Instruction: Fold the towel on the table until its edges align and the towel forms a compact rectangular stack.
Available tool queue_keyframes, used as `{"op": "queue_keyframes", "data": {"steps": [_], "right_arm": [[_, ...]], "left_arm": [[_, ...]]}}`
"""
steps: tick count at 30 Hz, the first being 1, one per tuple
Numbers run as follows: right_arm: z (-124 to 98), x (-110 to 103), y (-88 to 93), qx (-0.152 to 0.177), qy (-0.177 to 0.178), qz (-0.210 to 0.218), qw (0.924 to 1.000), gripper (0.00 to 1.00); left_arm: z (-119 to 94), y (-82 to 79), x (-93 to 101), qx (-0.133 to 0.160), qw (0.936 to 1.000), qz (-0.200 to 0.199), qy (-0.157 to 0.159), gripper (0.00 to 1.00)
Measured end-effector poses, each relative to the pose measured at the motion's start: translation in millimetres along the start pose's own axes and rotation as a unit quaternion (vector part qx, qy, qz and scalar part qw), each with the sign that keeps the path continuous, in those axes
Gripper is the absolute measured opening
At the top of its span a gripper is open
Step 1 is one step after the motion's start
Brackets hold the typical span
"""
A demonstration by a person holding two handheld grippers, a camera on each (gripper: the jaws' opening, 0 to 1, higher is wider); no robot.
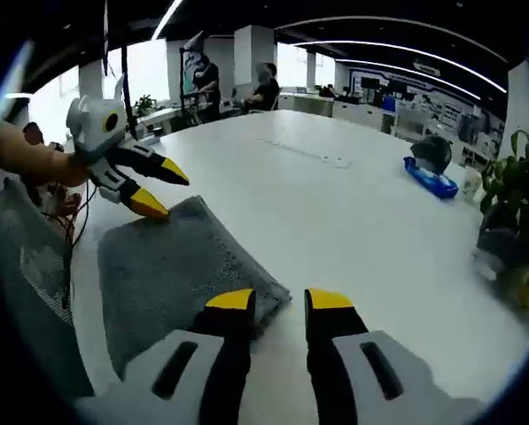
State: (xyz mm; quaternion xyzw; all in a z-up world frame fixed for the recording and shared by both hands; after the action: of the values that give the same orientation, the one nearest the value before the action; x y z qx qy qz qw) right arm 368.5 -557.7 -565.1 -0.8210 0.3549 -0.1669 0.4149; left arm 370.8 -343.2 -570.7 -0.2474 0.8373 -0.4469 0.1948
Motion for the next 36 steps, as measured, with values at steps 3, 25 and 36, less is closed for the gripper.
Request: {"op": "queue_keyframes", "data": {"steps": [3, 25, 36], "right_arm": [[-14, -32, -1.2, -0.003, -0.034, -0.004, 0.9994, 0.36], [-1, -81, 56.8, -0.096, -0.063, -0.043, 0.9924, 0.4], [26, -55, 37.7, -0.101, -0.073, -0.039, 0.9914, 0.39]], "left_arm": [[-15, -4.5, 26.8, -0.016, 0.9981, 0.054, 0.025, 0.54], [-4, 35.1, 72.2, -0.063, 0.9955, -0.017, 0.068, 0.3], [21, 29.5, 36.4, -0.079, 0.9934, -0.035, 0.076, 0.28]]}}
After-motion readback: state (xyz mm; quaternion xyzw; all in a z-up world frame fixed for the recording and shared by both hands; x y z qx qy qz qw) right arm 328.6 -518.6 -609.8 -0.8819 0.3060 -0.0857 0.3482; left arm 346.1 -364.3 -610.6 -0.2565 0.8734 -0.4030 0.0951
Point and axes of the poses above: the point that each gripper's makers call its tool centre point, and the gripper's own axes: z roughly forward along the fingers, x roughly to its right, y roughly out of its underside, the point moved 5 cm from there along -z, roughly backward along the fingers, and after that the axes turned 4 degrees about -x, right-handed, at the moved point
